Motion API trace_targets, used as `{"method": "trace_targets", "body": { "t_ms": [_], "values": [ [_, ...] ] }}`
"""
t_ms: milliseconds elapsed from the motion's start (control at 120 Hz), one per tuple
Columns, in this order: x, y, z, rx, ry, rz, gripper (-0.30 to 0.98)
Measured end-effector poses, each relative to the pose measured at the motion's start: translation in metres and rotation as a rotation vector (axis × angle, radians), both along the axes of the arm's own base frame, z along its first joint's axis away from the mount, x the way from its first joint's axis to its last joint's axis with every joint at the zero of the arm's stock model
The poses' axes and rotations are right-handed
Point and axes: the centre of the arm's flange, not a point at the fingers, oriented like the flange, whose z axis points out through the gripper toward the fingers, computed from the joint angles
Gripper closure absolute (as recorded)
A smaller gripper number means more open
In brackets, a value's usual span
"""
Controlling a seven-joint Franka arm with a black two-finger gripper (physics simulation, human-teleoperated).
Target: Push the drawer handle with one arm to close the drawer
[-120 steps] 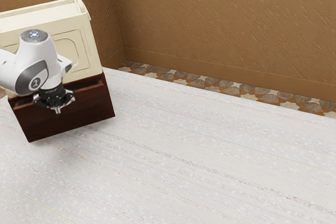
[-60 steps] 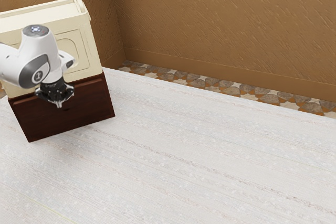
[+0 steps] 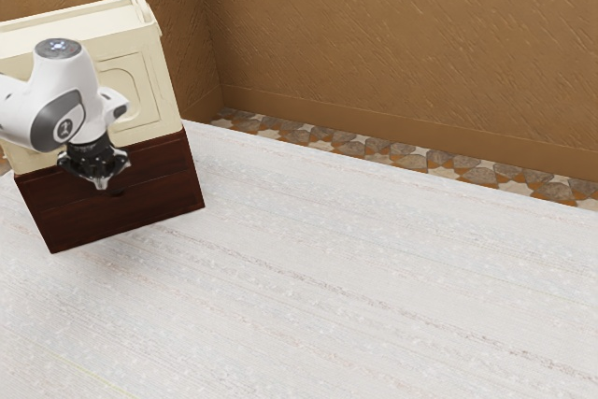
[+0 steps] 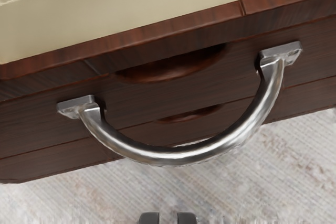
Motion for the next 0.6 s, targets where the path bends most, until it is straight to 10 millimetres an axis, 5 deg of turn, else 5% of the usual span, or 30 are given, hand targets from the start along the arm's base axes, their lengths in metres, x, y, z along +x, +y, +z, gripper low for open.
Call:
{"method": "trace_targets", "body": {
  "t_ms": [100,158,200,300,367,442,600],
  "values": [
    [-0.024,-0.03,0.034,-0.019,-0.025,0.011,0.61],
    [-0.022,-0.062,0.052,-0.059,-0.023,0.003,0.48],
    [-0.006,-0.11,0.075,-0.086,-0.029,-0.063,0.39],
    [0.015,-0.267,0.131,-0.153,-0.043,-0.323,0.25],
    [0.016,-0.327,0.18,-0.184,-0.069,-0.432,0.18],
    [0.012,-0.343,0.199,-0.205,-0.04,-0.468,0.13],
    [0.027,-0.31,0.19,-0.229,0.059,-0.448,0.06]
  ]
}}
